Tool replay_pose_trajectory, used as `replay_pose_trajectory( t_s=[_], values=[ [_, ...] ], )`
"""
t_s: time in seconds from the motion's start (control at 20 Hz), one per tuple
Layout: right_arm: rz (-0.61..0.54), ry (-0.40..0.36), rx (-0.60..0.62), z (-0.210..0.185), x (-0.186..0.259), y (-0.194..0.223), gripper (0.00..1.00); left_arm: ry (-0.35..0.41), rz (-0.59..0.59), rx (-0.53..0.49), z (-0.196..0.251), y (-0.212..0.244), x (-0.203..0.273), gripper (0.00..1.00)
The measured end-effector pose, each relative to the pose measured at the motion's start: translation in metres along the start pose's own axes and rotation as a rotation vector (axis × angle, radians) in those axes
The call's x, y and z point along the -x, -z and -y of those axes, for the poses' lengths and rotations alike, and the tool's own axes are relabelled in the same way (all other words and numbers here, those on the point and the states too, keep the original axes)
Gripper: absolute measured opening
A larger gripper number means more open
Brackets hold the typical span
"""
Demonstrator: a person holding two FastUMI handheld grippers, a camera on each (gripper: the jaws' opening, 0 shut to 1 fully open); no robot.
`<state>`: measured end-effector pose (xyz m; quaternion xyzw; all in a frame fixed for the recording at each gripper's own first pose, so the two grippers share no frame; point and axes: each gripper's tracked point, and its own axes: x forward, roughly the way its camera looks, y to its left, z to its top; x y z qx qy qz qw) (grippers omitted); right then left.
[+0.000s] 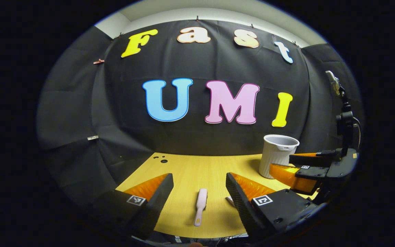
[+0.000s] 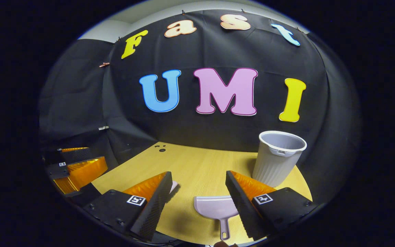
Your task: Pick up the small broom and dustpan from the desktop, sweep the trash into the dustpan with the broom, and then empty the trash into the garbage bin.
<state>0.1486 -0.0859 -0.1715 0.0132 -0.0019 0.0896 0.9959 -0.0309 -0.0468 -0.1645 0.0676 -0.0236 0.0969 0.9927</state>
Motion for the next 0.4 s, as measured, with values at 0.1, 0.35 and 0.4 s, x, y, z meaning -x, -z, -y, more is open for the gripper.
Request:
replay_pose_trajectory(
  t_s=[0.1, 0.35, 0.4],
  values=[
    [-0.029, -0.01, -0.018, -0.009, 0.002, 0.015, 0.97, -0.011, -0.004, 0.02, 0.0, 0.003, 0.012, 0.97],
    [-0.115, -0.032, -0.06, -0.017, 0.011, 0.046, 0.98, -0.004, -0.032, 0.06, 0.001, 0.019, 0.021, 0.97],
    [-0.122, -0.029, -0.066, -0.015, 0.012, 0.047, 0.98, 0.003, -0.045, 0.074, 0.003, 0.022, 0.019, 0.96]
  ],
)
